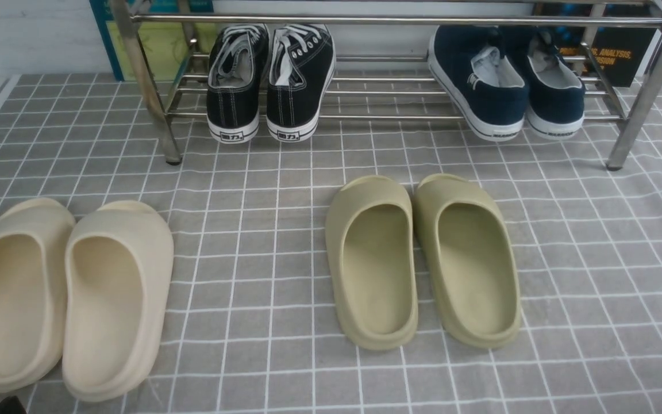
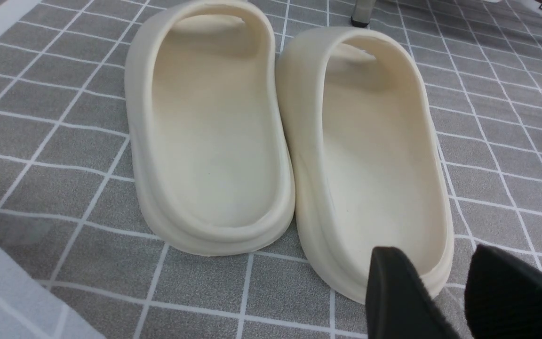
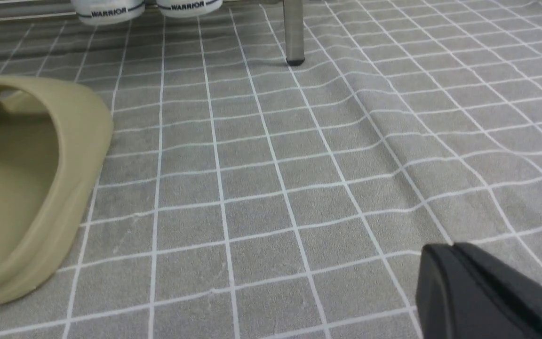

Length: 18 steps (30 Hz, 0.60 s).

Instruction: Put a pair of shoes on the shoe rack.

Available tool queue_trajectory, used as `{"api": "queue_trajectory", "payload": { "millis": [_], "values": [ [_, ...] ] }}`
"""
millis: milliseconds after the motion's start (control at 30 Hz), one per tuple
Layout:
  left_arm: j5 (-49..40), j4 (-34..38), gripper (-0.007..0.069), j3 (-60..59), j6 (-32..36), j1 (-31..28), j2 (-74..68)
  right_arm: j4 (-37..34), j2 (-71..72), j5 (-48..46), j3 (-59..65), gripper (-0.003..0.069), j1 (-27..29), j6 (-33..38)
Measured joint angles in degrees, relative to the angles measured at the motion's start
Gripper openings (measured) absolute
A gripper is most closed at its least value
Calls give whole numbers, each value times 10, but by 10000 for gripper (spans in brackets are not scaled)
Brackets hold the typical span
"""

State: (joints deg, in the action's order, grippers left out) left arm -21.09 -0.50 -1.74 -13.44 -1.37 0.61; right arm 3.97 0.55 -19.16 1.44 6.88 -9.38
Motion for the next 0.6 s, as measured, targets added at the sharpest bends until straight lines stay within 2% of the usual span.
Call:
{"api": "queue_trajectory", "payload": {
  "millis": [100,200,400,600],
  "values": [
    [0,0,239,0,0,0,0,-1,0,-10,-1,-4,0,12],
    [0,0,239,0,0,0,0,-11,0,-20,-3,-4,0,53],
    [0,0,239,0,0,0,0,-61,0,-26,-5,-4,0,111],
    [0,0,239,0,0,0,0,-80,0,-26,-5,-4,0,124]
  ]
}}
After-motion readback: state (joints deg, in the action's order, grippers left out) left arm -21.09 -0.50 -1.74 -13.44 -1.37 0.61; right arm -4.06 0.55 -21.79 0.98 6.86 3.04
